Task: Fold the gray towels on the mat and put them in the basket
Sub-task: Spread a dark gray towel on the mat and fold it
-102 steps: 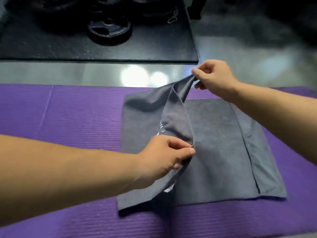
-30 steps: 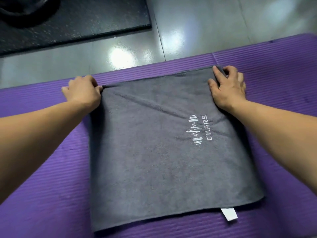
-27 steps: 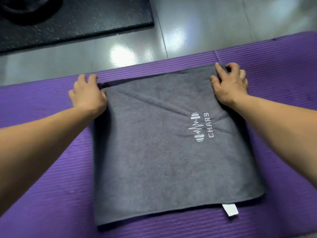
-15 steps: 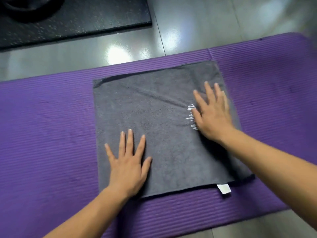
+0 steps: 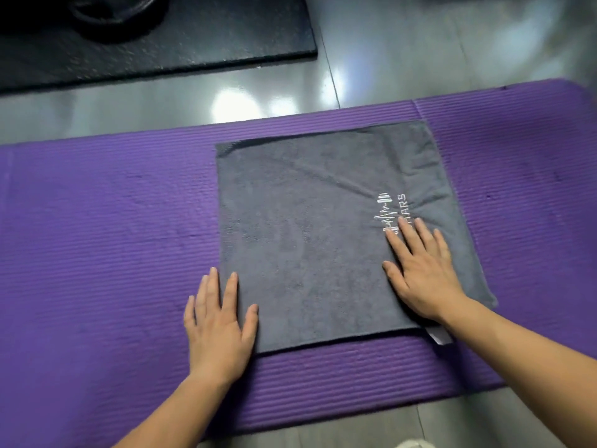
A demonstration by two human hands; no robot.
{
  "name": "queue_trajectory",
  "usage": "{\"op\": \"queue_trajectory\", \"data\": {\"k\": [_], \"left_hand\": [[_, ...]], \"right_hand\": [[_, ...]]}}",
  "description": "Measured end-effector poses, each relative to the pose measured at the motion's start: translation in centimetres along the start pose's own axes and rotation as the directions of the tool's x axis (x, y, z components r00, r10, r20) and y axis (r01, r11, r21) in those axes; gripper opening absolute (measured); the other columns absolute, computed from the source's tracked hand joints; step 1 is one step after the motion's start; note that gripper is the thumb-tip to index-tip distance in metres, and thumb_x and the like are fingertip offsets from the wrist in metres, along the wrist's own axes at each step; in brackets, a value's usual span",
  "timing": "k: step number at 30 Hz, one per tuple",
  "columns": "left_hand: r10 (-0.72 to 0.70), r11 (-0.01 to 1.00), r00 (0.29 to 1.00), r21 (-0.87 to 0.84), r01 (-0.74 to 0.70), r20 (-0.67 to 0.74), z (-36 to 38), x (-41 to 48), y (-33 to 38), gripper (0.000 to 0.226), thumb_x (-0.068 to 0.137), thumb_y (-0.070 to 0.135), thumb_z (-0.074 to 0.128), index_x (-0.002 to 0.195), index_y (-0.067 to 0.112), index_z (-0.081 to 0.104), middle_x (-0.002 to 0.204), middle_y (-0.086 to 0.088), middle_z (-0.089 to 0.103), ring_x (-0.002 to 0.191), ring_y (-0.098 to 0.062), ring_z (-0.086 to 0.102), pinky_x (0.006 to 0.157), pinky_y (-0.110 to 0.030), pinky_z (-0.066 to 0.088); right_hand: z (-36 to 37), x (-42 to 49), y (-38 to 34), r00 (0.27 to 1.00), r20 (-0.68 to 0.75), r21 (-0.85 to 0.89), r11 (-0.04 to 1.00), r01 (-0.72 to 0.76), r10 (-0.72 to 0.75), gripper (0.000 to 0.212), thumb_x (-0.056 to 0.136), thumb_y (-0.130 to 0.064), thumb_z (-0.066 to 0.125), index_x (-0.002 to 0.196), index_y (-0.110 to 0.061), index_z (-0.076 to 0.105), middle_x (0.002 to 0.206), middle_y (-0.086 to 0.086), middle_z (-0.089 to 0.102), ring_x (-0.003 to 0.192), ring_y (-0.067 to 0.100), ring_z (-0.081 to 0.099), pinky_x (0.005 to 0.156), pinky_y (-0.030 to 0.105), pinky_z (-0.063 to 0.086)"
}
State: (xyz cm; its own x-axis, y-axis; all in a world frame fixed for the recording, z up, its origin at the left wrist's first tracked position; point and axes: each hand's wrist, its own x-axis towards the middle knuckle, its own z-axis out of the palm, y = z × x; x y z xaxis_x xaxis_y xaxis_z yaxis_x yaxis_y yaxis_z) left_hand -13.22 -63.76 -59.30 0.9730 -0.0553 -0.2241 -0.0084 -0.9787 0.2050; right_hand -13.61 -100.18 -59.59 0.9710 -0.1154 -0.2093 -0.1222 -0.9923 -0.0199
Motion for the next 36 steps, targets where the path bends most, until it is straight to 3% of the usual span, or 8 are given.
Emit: {"op": "queue_trajectory", "data": {"k": [3,6,9,13,20,26,30,36], "left_hand": [[-0.099,0.986,0.995,-0.135,0.095,-0.021,-1.5,0.5,0.7,0.064,0.083,0.054,0.051,0.135,0.015,0.055,0.146,-0.012,0.046,0.133,-0.034,0.04,0.106,-0.056,0.033],[-0.208,0.941,0.977,-0.261,0.215,0.055,-2.5,0.5,0.7,0.065,0.083,0.037,0.073,0.138,0.012,0.048,0.131,-0.01,0.047,0.12,-0.035,0.049,0.097,-0.05,0.042],[-0.286,0.875,0.944,-0.357,0.327,0.164,-3.4,0.4,0.3,0.065,0.086,0.036,0.074,0.137,0.016,0.041,0.131,-0.006,0.044,0.121,-0.031,0.052,0.095,-0.045,0.048],[-0.319,0.842,0.92,-0.377,0.386,0.229,-4.0,-0.1,-0.8,0.049,0.086,0.039,0.073,0.119,0.024,0.04,0.12,0.001,0.048,0.112,-0.025,0.057,0.088,-0.043,0.05],[-0.28,0.834,0.885,-0.363,0.416,0.371,-3.7,-2.1,-2.6,0.035,0.087,0.047,0.068,0.103,0.031,0.041,0.1,0.007,0.064,0.103,-0.019,0.062,0.085,-0.039,0.05],[-0.281,0.812,0.859,-0.372,0.45,0.427,-3.8,-2.3,-3.2,0.03,0.086,0.049,0.066,0.086,0.026,0.046,0.097,0.008,0.067,0.102,-0.017,0.062,0.083,-0.035,0.048],[-0.27,0.763,0.864,-0.453,0.461,0.424,-3.7,-2.6,-3.4,0.026,0.085,0.044,0.066,0.08,0.026,0.048,0.093,0.008,0.065,0.095,-0.012,0.061,0.085,-0.033,0.048],[-0.354,0.475,0.843,-0.699,0.535,0.405,-3.6,-3.1,-4.4,0.021,0.076,0.035,0.069,0.074,0.027,0.051,0.059,0.012,0.06,0.053,-0.006,0.049,0.061,-0.029,0.042]], "right_hand": [[-2.2,3.0,-3.4,0.994,-0.108,0.139,0.99,0.025,-0.01,0.056,0.087,-0.049,0.042,0.125,-0.013,0.061,0.136,0.01,0.054,0.125,0.036,0.049,0.106,0.052,0.035],[-4.6,8.6,-10.0,0.983,-0.09,0.323,0.929,0.181,-0.16,0.031,0.092,-0.032,0.053,0.112,-0.012,0.066,0.115,0.009,0.063,0.106,0.037,0.06,0.09,0.047,0.05],[-6.7,14.4,-16.9,0.959,-0.034,0.434,0.861,0.267,-0.28,0.024,0.096,-0.023,0.059,0.116,-0.014,0.068,0.116,0.009,0.063,0.108,0.031,0.061,0.093,0.042,0.049],[-8.7,21.2,-23.6,0.926,-0.028,0.409,0.841,0.354,-0.376,0.032,0.099,-0.023,0.054,0.128,-0.016,0.065,0.132,0.009,0.054,0.117,0.03,0.058,0.101,0.04,0.047],[-9.9,28.8,-27.9,0.927,0.099,0.219,0.917,0.333,-0.361,0.032,0.096,-0.019,0.053,0.126,-0.023,0.066,0.13,0.012,0.054,0.111,0.036,0.059,0.093,0.039,0.05],[-10.5,30.3,-28.6,0.887,0.205,0.179,0.907,0.382,-0.414,0.017,0.081,-0.01,0.064,0.074,-0.025,0.059,0.093,0.004,0.067,0.081,0.029,0.062,0.067,0.031,0.05],[-11.2,30.0,-28.7,0.9,0.261,0.37,0.897,0.241,-0.35,0.022,0.086,-0.007,0.075,0.076,-0.016,0.058,0.073,0.008,0.065,0.06,0.025,0.067,0.051,0.035,0.059],[-12.7,30.7,-29.5,0.924,0.224,0.621,0.776,0.111,-0.311,0.007,0.09,0.0,0.071,0.096,-0.001,0.067,0.076,0.018,0.065,0.046,0.011,0.066,0.051,0.03,0.061]]}}
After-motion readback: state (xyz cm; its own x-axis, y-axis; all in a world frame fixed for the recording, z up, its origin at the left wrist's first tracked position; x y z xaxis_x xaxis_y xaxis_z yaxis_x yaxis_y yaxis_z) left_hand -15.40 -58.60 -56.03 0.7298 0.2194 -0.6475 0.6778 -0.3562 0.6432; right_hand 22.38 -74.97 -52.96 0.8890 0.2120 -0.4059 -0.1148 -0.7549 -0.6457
